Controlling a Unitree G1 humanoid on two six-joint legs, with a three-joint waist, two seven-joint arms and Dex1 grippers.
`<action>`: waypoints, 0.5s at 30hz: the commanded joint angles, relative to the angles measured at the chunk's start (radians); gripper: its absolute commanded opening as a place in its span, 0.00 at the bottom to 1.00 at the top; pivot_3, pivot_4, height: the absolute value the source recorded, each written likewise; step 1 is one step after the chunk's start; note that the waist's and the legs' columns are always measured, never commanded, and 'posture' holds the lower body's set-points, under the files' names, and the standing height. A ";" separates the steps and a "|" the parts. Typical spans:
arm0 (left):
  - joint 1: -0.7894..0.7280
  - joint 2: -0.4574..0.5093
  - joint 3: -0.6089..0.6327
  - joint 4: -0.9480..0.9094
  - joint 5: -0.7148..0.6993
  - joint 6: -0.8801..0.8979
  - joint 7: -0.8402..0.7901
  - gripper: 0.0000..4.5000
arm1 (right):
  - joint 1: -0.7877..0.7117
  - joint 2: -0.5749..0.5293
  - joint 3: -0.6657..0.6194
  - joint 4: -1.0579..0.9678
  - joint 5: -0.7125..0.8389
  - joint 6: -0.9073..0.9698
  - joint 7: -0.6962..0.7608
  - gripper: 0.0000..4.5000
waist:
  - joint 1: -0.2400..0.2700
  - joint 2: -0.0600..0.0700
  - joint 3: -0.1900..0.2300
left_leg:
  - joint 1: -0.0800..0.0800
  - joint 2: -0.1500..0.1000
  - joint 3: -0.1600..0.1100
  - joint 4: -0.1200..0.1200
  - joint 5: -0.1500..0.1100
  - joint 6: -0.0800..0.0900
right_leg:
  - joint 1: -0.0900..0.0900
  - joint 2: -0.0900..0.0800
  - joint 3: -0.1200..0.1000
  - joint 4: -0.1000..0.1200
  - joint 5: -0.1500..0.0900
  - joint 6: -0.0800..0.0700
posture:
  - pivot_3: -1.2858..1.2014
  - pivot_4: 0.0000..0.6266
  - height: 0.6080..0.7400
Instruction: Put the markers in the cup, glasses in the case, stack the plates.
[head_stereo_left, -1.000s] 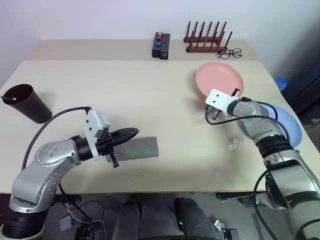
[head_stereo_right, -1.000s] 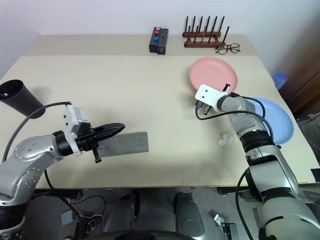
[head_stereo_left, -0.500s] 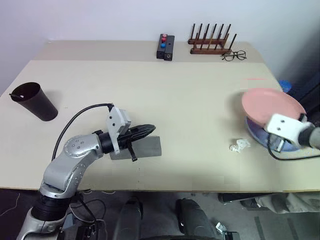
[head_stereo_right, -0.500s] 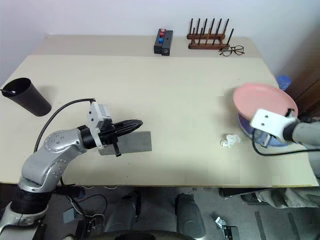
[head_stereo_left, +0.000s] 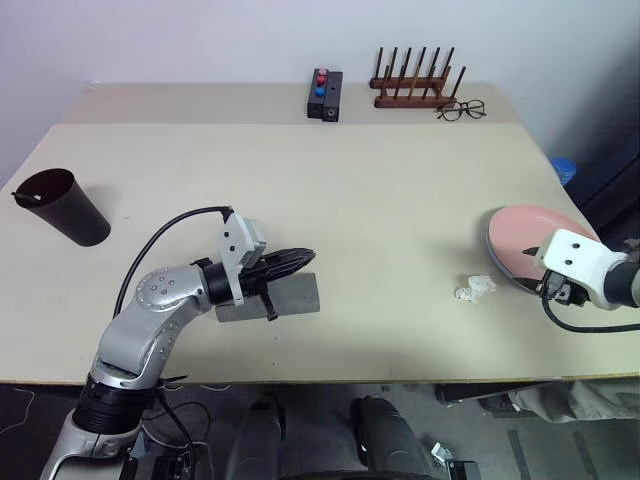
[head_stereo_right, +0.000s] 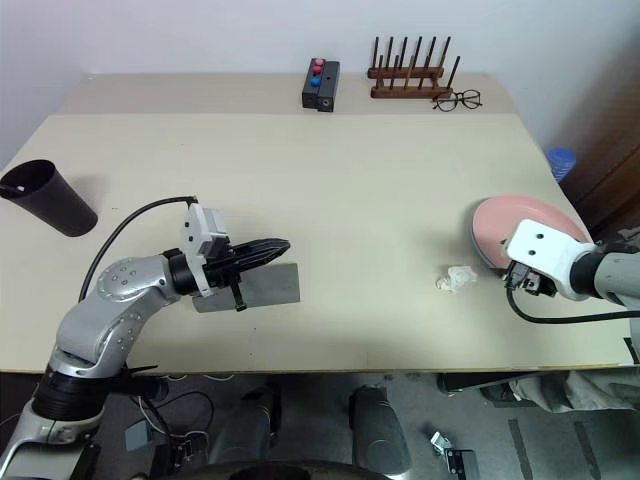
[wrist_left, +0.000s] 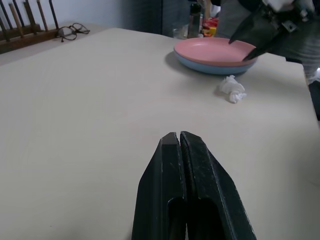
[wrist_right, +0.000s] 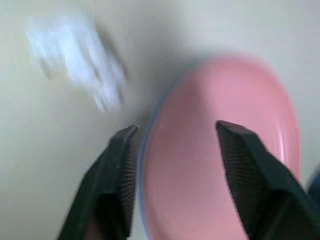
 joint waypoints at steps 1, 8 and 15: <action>0.007 0.001 0.018 -0.028 0.002 -0.016 0.008 0.00 | 0.015 0.013 0.016 -0.060 0.041 0.012 0.034 0.55 | 0.001 0.000 0.000 | 0.000 0.000 0.000 0.000 0.000 0.000 | 0.000 0.000 0.000 0.000 0.000 0.000 | 0.52 0.24 1.00; 0.023 0.000 0.027 -0.044 -0.009 -0.010 0.020 0.00 | -0.062 0.074 0.171 0.009 -0.020 -0.050 -0.011 0.55 | -0.002 -0.001 0.000 | 0.000 0.000 0.000 0.002 0.000 0.000 | 0.000 0.000 0.000 0.000 0.000 0.000 | 0.52 0.24 1.00; 0.039 -0.001 0.041 -0.064 -0.018 -0.004 0.041 0.00 | -0.132 0.106 0.256 0.122 -0.084 -0.091 -0.045 0.50 | -0.003 0.000 0.000 | 0.000 0.000 0.000 0.001 0.000 0.000 | 0.000 0.000 0.000 0.000 0.000 0.000 | 0.52 0.24 1.00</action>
